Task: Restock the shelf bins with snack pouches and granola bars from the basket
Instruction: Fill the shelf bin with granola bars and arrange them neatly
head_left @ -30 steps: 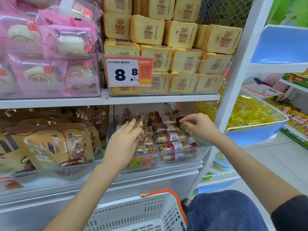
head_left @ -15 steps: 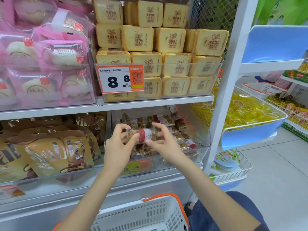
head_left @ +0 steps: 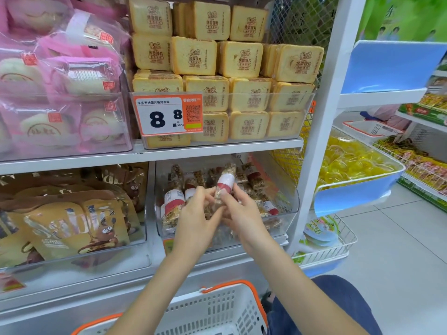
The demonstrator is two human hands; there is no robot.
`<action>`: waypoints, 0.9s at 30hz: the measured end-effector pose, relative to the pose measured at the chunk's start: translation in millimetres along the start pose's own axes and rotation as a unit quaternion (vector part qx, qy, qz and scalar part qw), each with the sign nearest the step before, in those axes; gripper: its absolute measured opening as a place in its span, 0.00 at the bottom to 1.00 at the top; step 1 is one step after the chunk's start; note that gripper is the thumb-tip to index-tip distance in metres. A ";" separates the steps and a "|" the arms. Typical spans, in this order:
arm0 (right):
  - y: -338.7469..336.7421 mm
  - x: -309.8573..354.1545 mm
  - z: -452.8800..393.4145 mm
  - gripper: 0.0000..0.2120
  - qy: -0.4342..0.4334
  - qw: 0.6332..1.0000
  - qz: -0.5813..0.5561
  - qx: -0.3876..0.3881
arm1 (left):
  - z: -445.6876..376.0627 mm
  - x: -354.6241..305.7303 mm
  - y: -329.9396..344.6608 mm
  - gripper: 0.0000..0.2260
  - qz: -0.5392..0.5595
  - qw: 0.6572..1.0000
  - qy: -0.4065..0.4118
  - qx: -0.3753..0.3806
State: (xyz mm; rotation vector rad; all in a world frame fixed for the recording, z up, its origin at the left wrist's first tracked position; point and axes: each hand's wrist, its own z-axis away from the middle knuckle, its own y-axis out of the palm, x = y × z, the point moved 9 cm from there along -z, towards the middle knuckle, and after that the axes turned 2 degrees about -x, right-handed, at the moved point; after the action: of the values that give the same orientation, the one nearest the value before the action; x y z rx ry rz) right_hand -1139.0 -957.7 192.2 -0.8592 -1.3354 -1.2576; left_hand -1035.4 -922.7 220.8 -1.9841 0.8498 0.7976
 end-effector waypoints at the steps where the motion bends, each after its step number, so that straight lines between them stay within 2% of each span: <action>1: -10.6 4.8 -5.0 0.17 -0.014 0.999 0.040 -0.029 | 1.0 -2.4 6.1 0.14 -0.020 0.999 0.015 0.026; 2: -26.0 13.4 -10.7 0.17 -0.042 0.991 0.109 -0.064 | 2.3 -3.7 9.3 0.11 -0.048 0.997 0.035 0.044; 3: -43.9 29.6 -16.2 0.18 -0.085 0.967 0.215 -0.109 | 2.7 -5.3 7.8 0.11 -0.094 0.993 0.063 0.040; 5: -74.6 66.9 -24.3 0.19 -0.151 0.851 0.471 -0.175 | 3.1 -3.0 -0.9 0.15 -0.211 0.971 0.107 0.017; 6: -87.5 78.1 -29.8 0.16 -0.147 0.793 0.563 -0.183 | 2.9 2.6 -5.5 0.15 -0.248 0.962 0.110 0.013; 9: -111.5 75.9 -50.3 0.11 -0.081 0.673 0.722 -0.140 | 2.8 28.3 -13.0 0.17 -0.301 0.949 0.086 0.042; 10: -112.9 67.2 -54.4 0.10 -0.057 0.642 0.755 -0.121 | 3.8 32.4 -13.1 0.18 -0.311 0.945 0.088 0.051; 11: -112.2 57.8 -58.3 0.10 -0.044 0.626 0.771 -0.104 | 4.8 33.8 -13.1 0.18 -0.314 0.943 0.095 0.053; 15: -116.9 22.0 -66.4 0.11 -0.011 0.642 0.762 -0.081 | 6.1 34.8 -14.2 0.20 -0.311 0.943 0.103 0.050; 18: -118.8 23.3 -69.7 0.13 -0.015 0.627 0.776 -0.074 | 6.4 39.0 -14.9 0.20 -0.300 0.946 0.105 0.058; 20: -116.1 30.1 -72.4 0.14 -0.039 0.649 0.758 -0.053 | 7.3 39.9 -14.1 0.20 -0.296 0.947 0.106 0.064; 21: -112.2 28.7 -72.8 0.16 -0.044 0.665 0.745 -0.019 | 7.5 39.9 -13.5 0.19 -0.293 0.948 0.103 0.065; 24: -112.3 -8.7 -69.3 0.29 0.069 0.681 0.722 0.101 | 8.7 43.7 -11.9 0.17 -0.283 0.953 0.080 0.072; 27: -108.9 -30.7 -65.1 0.34 0.143 0.673 0.709 0.154 | 10.3 48.3 -9.0 0.17 -0.272 0.958 0.054 0.076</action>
State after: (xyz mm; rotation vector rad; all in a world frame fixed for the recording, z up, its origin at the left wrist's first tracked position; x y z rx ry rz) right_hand -1224.1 -1036.3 132.2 -1.0089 -0.2656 0.1152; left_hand -1002.9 -923.2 182.5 -1.9956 0.3716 0.2984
